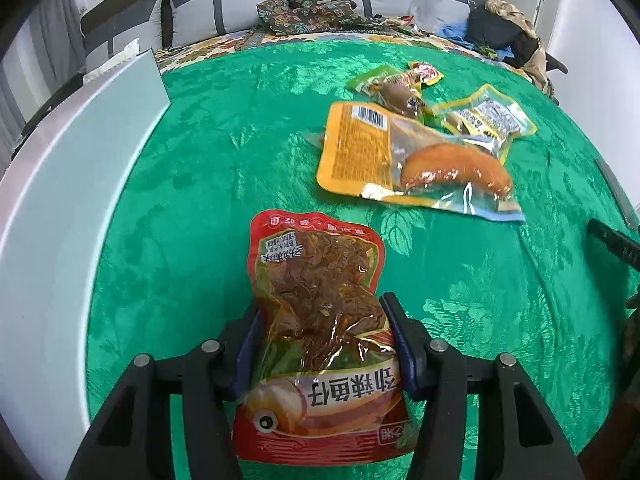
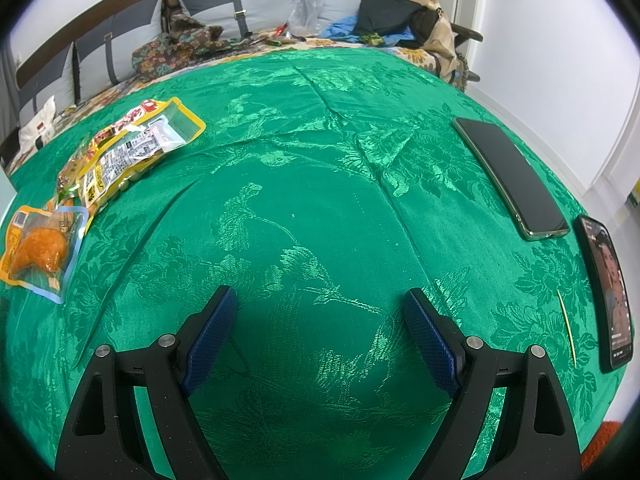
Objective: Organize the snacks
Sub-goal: 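Grasp the red printed pouch with the left gripper and lift, then lower the red pouch onto the tablecloth and open the left gripper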
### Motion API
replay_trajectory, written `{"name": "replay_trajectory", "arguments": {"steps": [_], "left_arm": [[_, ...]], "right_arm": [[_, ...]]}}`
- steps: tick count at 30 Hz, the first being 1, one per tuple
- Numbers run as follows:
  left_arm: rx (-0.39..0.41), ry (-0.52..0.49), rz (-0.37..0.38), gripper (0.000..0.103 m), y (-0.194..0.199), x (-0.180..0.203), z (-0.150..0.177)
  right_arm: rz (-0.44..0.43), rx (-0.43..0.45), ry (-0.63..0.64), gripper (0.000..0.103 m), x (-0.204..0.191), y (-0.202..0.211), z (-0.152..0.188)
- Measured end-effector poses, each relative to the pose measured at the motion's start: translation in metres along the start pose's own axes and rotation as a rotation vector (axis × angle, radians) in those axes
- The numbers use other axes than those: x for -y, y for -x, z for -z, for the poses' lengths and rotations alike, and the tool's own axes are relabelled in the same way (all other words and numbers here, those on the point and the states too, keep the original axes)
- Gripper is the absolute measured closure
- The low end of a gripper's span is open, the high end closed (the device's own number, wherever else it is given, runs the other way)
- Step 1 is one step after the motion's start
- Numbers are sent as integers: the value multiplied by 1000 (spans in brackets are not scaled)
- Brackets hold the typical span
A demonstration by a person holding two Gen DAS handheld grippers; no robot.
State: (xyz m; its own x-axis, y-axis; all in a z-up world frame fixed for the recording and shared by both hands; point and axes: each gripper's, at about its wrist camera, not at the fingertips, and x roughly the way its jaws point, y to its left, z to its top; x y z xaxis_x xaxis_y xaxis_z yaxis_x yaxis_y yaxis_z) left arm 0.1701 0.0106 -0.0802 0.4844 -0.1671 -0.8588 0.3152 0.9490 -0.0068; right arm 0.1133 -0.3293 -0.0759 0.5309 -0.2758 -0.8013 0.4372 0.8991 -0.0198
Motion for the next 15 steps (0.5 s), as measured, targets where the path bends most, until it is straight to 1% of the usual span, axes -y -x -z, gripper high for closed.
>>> {"name": "replay_trajectory", "arguments": {"steps": [1, 5, 7, 8, 10, 13, 15], "left_arm": [[-4, 5, 3, 37, -4, 0, 1], [14, 32, -8, 25, -9, -6, 4], [17, 50, -6, 16, -11, -11, 4], [26, 52, 0, 15, -12, -13, 4], [27, 49, -25, 7, -14, -15, 5], [40, 65, -32, 0, -16, -19, 9], [52, 64, -33, 0, -16, -20, 11]], "right_arm": [[0, 0, 0, 15, 0, 0, 0], [0, 0, 0, 15, 0, 0, 0], [0, 0, 0, 15, 0, 0, 0], [0, 0, 0, 15, 0, 0, 0], [0, 0, 0, 15, 0, 0, 0], [0, 0, 0, 15, 0, 0, 0], [0, 0, 0, 15, 0, 0, 0]]}}
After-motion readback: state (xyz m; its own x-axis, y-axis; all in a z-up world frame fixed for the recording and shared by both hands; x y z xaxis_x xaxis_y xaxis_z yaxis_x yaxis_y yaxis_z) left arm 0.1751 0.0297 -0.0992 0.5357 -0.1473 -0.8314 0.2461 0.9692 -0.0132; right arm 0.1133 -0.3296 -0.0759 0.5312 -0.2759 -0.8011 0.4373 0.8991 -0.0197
